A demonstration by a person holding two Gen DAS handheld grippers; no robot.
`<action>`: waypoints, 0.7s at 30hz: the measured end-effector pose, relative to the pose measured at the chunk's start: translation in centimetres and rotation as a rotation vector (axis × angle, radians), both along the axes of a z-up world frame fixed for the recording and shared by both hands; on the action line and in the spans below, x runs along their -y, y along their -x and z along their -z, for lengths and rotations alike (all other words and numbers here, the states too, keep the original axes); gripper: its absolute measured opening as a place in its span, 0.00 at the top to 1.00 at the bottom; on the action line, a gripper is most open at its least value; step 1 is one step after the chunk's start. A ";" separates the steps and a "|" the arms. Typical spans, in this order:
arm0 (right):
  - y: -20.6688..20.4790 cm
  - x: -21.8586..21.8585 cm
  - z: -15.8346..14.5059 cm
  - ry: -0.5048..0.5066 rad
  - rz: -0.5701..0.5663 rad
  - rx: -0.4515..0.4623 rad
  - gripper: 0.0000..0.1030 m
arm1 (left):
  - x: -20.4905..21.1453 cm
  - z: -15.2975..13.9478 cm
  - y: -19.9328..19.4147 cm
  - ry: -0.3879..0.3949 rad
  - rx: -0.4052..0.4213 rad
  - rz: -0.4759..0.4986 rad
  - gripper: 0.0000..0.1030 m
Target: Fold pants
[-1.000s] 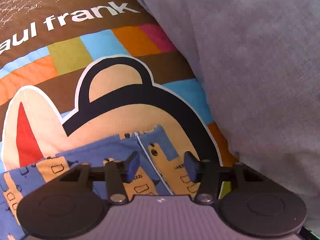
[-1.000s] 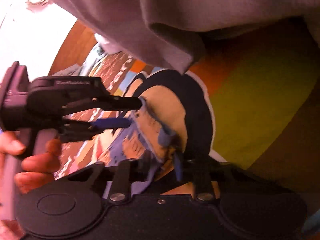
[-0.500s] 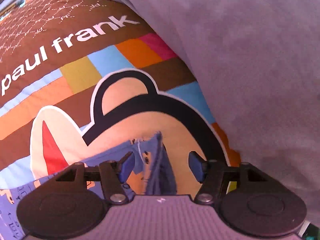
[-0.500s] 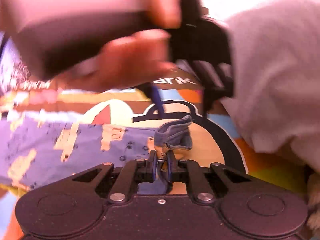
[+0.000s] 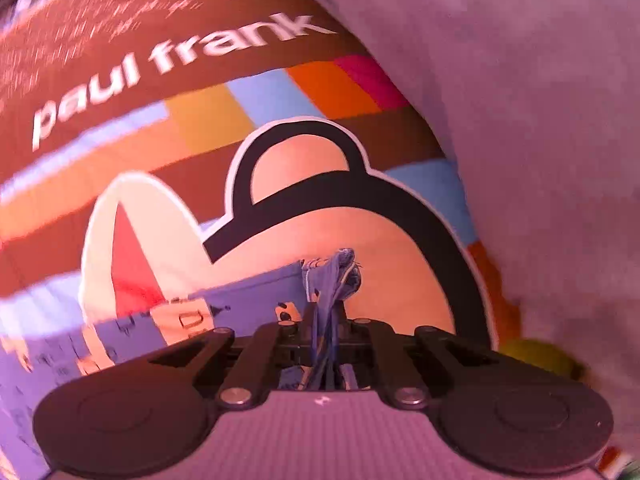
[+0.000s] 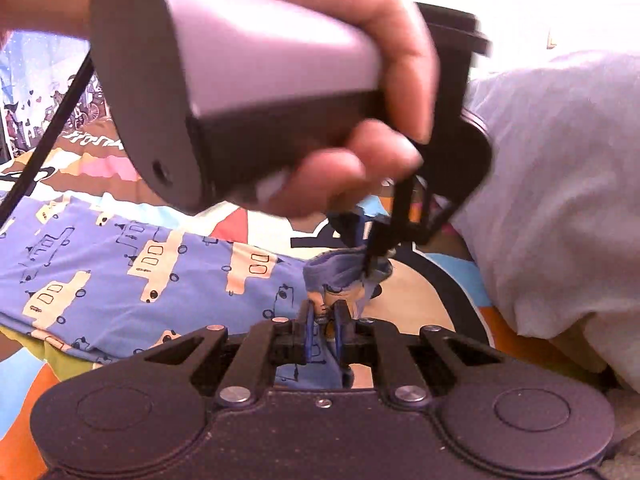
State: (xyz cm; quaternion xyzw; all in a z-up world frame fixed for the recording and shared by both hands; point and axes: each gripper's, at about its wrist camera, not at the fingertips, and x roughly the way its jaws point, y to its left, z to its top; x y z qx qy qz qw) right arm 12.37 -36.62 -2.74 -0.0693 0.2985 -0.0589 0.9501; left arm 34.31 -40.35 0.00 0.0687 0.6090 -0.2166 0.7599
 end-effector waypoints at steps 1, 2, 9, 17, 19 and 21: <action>0.2 -0.1 -0.1 0.005 0.000 0.003 0.85 | -1.0 -0.1 -0.4 0.042 -0.023 -0.036 0.95; 0.3 -0.2 -0.2 0.012 0.002 0.009 0.83 | -1.8 -0.3 -0.6 0.074 -0.042 -0.071 0.95; -0.5 -1.8 0.0 0.128 0.029 0.029 0.26 | -6.2 -2.0 -0.2 0.201 -0.037 -0.190 0.95; -1.1 -4.6 -1.0 0.166 -0.057 0.048 0.81 | -12.6 -4.7 1.5 0.275 0.019 -0.229 0.95; -0.6 -6.3 -1.8 0.187 -0.109 0.074 0.84 | -15.4 -5.2 2.0 0.289 0.044 -0.250 0.95; -0.2 -8.0 -2.2 0.201 -0.160 0.085 0.85 | -18.2 -5.3 2.7 0.291 0.062 -0.275 0.95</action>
